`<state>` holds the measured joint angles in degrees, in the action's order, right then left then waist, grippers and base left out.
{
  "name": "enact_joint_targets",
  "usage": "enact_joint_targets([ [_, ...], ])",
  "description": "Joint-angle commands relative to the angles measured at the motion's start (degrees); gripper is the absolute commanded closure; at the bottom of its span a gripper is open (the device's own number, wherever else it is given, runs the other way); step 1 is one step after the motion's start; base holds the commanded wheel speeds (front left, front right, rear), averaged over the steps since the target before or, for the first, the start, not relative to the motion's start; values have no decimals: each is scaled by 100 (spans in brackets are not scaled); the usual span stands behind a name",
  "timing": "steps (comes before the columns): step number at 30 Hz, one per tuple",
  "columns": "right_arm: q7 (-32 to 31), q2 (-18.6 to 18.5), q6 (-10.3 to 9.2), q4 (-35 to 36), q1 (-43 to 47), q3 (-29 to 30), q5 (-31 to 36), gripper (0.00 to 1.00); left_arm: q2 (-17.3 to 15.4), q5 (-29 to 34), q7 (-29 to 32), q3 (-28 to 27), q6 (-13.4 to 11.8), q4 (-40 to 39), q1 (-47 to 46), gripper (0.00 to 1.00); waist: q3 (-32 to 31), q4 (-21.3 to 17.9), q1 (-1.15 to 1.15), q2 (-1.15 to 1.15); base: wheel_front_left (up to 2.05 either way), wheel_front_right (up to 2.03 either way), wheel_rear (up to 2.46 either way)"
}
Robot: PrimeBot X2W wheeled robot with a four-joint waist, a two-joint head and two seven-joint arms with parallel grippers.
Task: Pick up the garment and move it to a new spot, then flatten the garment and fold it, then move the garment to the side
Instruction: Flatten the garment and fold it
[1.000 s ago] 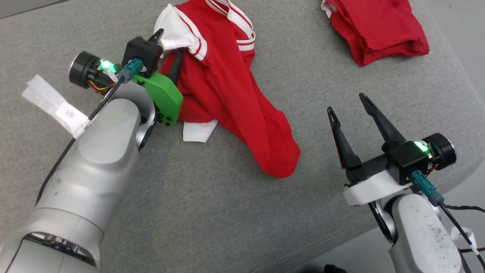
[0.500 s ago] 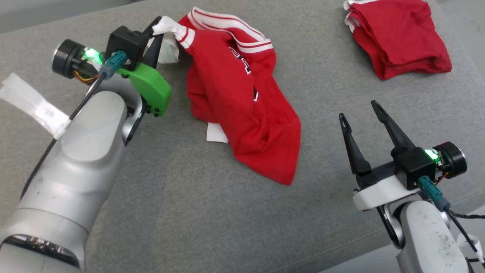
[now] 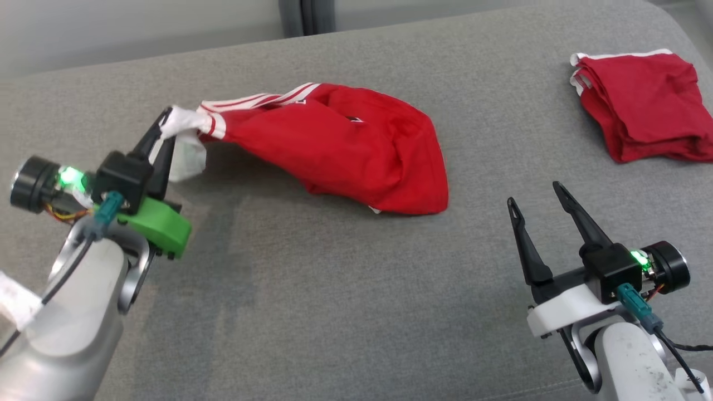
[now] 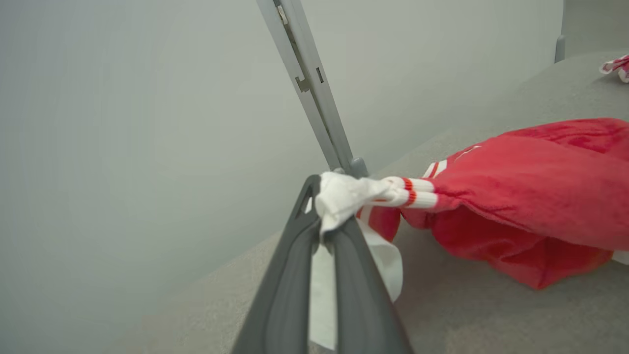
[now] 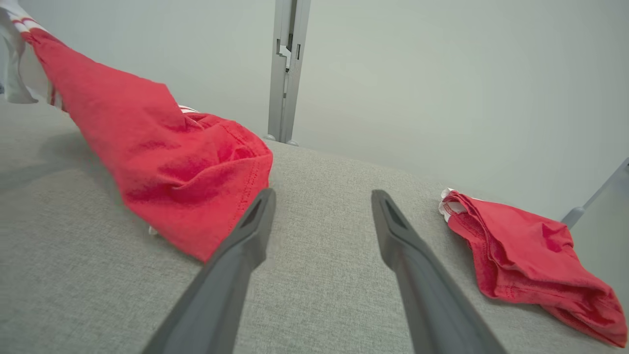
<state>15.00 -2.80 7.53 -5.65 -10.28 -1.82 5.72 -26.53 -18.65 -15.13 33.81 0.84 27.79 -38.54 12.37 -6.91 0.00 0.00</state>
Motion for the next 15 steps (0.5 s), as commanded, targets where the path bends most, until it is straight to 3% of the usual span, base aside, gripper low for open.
enact_joint_targets([
  [1,24,-20,-9,-17,104,20,16,0,-100,74,1,54,-96,-162,315,100,-248,235,0,0,0,0,0],
  [6,25,-19,-9,-35,196,54,-3,0,-136,16,193,260,-345,-855,1209,100,-292,278,0,0,0,0,0],
  [10,25,-19,-9,-83,212,16,-17,0,197,-135,338,510,-425,-1121,1715,100,-306,236,0,0,0,0,0],
  [15,25,-19,-9,-119,172,-30,-47,0,636,-361,283,607,-399,-840,1824,100,-303,150,0,0,0,0,0],
])
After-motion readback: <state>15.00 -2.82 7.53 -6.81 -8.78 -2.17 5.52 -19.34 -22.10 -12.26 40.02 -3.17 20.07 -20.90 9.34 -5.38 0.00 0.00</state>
